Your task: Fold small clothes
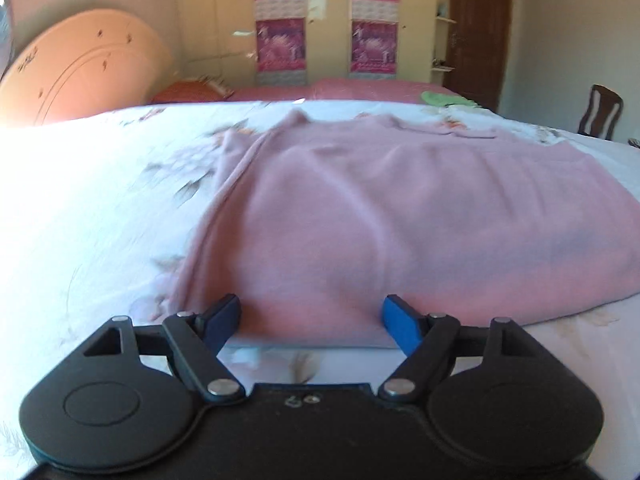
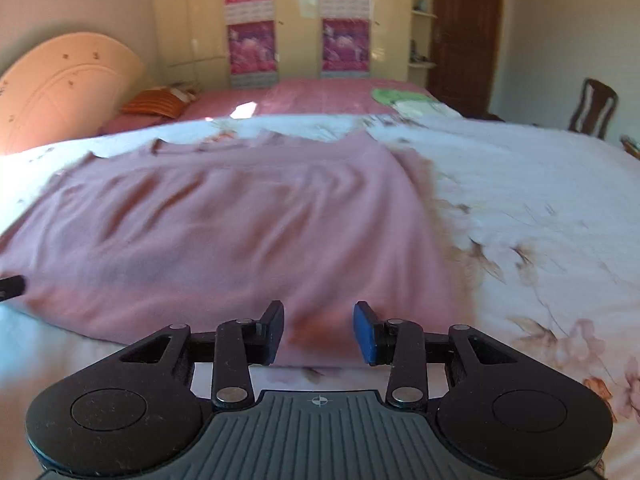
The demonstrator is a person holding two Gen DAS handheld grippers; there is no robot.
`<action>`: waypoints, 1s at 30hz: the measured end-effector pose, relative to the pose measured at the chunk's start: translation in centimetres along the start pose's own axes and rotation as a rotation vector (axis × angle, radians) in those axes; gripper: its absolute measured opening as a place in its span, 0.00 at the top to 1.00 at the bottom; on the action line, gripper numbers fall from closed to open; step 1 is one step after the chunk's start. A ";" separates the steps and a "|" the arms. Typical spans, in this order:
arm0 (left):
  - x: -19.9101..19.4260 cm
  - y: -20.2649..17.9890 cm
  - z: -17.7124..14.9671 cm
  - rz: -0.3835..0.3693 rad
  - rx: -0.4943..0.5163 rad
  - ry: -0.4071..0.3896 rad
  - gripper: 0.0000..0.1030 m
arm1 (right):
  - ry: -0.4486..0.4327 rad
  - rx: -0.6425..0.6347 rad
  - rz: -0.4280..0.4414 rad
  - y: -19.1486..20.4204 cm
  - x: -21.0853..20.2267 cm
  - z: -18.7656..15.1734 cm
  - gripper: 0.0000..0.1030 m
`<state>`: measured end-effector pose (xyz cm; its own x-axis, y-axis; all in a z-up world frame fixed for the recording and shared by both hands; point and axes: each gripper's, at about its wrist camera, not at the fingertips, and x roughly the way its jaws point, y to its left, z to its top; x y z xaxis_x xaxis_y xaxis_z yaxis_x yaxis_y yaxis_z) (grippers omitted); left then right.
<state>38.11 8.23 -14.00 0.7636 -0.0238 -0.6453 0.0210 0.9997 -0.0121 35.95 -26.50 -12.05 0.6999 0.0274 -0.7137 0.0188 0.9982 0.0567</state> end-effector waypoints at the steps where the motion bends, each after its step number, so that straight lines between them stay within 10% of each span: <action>1: -0.2 0.6 -0.2 -0.025 -0.027 -0.017 0.22 | -0.016 -0.031 0.008 0.0 -0.2 -0.2 0.63; 24: -1.1 -0.6 0.4 0.035 0.022 0.050 0.19 | 0.017 -0.045 -0.036 -0.6 -0.8 -0.2 0.62; 27: -3.1 0.2 0.4 0.012 -0.055 0.068 0.23 | 0.006 -0.029 -0.005 -0.7 -2.1 0.5 0.62; 30: -4.6 2.8 -1.7 -0.140 -0.344 0.083 0.26 | -0.050 -0.031 0.083 -0.4 -4.4 0.5 0.76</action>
<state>33.55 11.17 -12.37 0.7133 -0.1744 -0.6789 -0.1068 0.9302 -0.3511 33.18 -27.06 -8.55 0.7332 0.1082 -0.6713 -0.0624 0.9938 0.0921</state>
